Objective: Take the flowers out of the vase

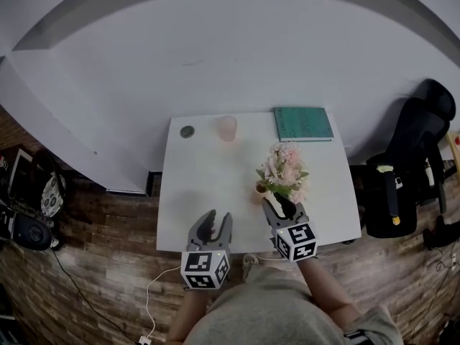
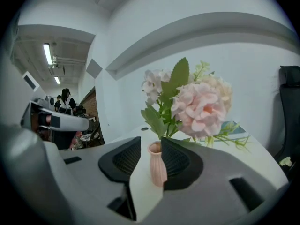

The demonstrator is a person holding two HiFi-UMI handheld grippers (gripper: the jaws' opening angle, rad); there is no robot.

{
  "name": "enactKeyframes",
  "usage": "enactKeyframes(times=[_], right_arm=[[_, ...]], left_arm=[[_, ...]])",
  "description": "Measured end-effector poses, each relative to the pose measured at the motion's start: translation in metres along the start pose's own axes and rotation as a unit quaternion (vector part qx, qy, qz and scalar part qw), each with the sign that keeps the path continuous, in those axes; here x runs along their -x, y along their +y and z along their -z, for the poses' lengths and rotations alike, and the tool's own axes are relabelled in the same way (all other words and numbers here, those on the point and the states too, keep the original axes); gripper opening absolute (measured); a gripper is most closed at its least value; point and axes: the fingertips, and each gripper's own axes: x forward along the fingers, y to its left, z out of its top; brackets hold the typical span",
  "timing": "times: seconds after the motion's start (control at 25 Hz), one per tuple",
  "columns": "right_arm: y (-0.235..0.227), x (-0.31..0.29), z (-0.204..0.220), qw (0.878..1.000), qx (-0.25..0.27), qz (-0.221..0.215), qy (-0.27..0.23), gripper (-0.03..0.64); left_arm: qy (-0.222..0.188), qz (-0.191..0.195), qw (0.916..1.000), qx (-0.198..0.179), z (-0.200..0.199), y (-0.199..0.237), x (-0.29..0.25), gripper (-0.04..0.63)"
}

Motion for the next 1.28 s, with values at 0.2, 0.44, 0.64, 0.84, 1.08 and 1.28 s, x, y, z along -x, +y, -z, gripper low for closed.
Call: enactKeyframes(times=[0.2, 0.44, 0.64, 0.84, 1.08, 1.28], right_arm=[[-0.012, -0.012, 0.003, 1.000, -0.002, 0.004, 0.005, 0.138], [-0.020, -0.024, 0.004, 1.000, -0.008, 0.001, 0.008, 0.144], [-0.024, -0.035, 0.004, 1.000, -0.008, -0.005, 0.012, 0.161], [-0.025, -0.045, 0.001, 1.000, -0.009, -0.005, 0.013, 0.164], [-0.029, -0.052, 0.000, 1.000, -0.013, 0.003, 0.010, 0.153], [-0.032, -0.051, -0.001, 1.000, -0.014, 0.007, 0.009, 0.101]], left_arm=[[0.004, -0.004, 1.0000, 0.000, -0.001, 0.004, -0.009, 0.146], [0.007, -0.004, 1.0000, -0.002, -0.001, 0.005, -0.019, 0.146], [0.010, -0.005, 0.9999, -0.001, -0.001, 0.007, -0.028, 0.146], [0.013, -0.006, 0.9999, 0.001, -0.003, 0.011, -0.033, 0.146], [0.014, -0.005, 0.9999, 0.001, -0.001, 0.011, -0.037, 0.146], [0.014, -0.009, 0.9999, 0.002, -0.002, 0.012, -0.037, 0.146]])
